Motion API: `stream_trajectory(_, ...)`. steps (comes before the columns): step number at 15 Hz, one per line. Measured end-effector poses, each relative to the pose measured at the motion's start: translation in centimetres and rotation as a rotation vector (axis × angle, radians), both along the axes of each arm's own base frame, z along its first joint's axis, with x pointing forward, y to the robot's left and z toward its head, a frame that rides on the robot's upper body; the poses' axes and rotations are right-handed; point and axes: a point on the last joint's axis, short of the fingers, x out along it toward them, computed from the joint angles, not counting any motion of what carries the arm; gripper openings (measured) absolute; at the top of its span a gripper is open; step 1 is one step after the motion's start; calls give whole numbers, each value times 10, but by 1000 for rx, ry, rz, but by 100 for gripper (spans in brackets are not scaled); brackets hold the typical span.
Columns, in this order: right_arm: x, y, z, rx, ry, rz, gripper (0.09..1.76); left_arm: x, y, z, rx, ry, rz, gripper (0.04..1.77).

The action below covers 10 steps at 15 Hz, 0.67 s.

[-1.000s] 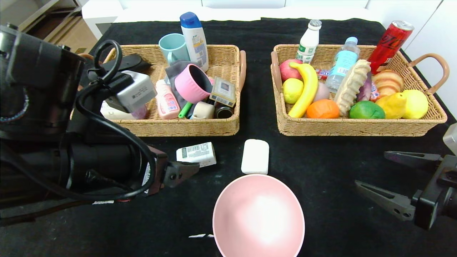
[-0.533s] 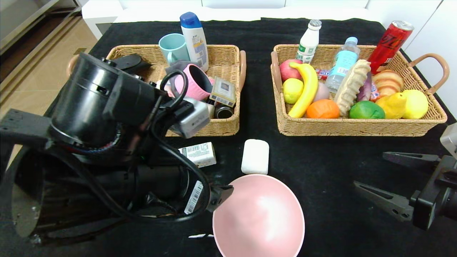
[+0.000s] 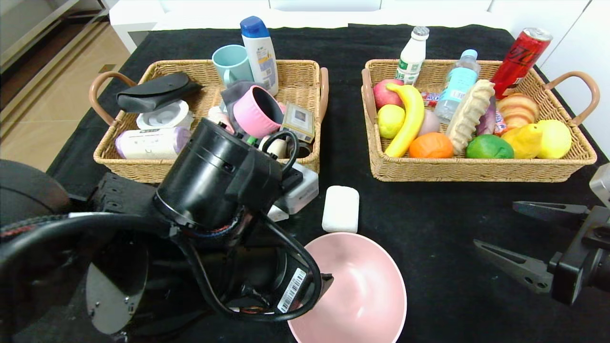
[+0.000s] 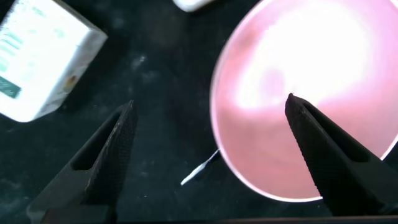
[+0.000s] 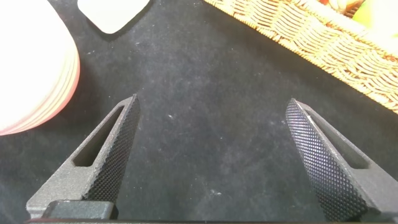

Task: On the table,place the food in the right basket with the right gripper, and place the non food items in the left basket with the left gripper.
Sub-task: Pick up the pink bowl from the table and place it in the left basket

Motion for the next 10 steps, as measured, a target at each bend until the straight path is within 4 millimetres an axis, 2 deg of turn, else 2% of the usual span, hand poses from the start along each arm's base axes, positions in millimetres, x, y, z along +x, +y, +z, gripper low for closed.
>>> stream_trajectory(10,0,0,0,-1,-1,1,171,6,-16,-22,43,56,-5,172)
